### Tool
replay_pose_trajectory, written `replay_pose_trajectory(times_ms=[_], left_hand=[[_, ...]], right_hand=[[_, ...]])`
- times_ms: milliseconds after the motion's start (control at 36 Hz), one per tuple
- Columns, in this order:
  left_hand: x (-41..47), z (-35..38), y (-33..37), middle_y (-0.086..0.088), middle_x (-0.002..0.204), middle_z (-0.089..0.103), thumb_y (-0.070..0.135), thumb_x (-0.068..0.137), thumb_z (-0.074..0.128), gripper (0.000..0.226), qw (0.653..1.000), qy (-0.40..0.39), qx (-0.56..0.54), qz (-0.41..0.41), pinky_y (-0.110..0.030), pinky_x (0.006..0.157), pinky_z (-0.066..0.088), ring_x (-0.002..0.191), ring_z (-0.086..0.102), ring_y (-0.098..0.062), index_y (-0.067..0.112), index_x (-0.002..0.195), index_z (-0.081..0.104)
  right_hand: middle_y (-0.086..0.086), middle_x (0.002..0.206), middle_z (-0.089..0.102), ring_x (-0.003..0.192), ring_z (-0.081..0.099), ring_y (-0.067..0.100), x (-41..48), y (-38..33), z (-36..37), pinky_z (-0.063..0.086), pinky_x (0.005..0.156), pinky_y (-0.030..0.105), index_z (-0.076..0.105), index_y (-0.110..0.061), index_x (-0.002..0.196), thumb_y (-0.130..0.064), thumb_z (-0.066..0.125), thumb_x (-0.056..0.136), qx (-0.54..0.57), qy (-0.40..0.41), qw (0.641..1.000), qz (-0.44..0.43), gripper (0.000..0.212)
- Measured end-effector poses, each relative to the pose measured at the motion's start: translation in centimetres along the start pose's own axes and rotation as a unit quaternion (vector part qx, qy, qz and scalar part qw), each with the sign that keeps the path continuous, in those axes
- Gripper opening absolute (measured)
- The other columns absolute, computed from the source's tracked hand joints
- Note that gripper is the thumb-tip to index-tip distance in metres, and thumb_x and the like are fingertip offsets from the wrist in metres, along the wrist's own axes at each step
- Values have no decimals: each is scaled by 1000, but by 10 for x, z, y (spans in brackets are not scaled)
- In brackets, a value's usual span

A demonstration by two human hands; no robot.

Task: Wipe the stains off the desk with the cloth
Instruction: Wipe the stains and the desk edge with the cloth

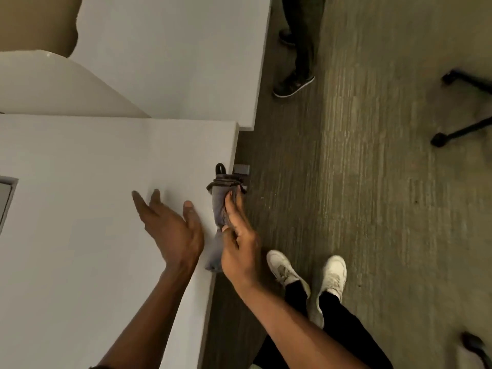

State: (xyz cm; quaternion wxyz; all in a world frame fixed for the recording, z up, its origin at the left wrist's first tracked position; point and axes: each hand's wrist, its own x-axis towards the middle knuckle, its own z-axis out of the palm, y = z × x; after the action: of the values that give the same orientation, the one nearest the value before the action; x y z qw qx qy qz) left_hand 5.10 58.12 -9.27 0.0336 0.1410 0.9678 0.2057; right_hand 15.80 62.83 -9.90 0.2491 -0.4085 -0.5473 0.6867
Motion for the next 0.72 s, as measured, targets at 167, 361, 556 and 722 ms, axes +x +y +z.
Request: replay_pose_trajectory(times_ms=[167, 361, 556, 722], left_hand=[[28, 12, 16, -20, 180, 14, 27, 111, 56, 58, 996, -5, 46, 76, -56, 133, 25, 166, 22, -41, -2, 158, 39], [26, 22, 14, -26, 173, 28, 27, 113, 46, 51, 993, 17, 52, 109, -49, 131, 27, 162, 27, -41, -3, 155, 43], [27, 25, 11, -23, 165, 41, 33, 111, 45, 53, 992, 27, 55, 111, -57, 126, 37, 155, 39, -40, 0, 152, 48], [30, 28, 6, -20, 163, 43, 32, 111, 46, 48, 991, 40, 55, 114, -60, 122, 40, 153, 41, -38, 3, 150, 48]], right_hand=[[-4, 165, 43, 155, 36, 5, -22, 6, -12, 31, 128, 27, 45, -12, 156, 12, 48, 103, 120, 4, 984, 130, 59], [-6, 167, 41, 156, 33, 3, -9, 3, -3, 30, 130, 34, 44, -17, 158, 10, 45, 104, 142, 11, 979, 148, 60], [-1, 170, 36, 158, 30, 10, 67, -20, -6, 31, 130, 37, 43, -15, 158, 10, 50, 102, 47, 39, 995, 73, 62], [3, 171, 34, 161, 25, 10, 33, -16, -5, 29, 130, 31, 41, -9, 158, 17, 49, 98, -5, 19, 999, 37, 67]])
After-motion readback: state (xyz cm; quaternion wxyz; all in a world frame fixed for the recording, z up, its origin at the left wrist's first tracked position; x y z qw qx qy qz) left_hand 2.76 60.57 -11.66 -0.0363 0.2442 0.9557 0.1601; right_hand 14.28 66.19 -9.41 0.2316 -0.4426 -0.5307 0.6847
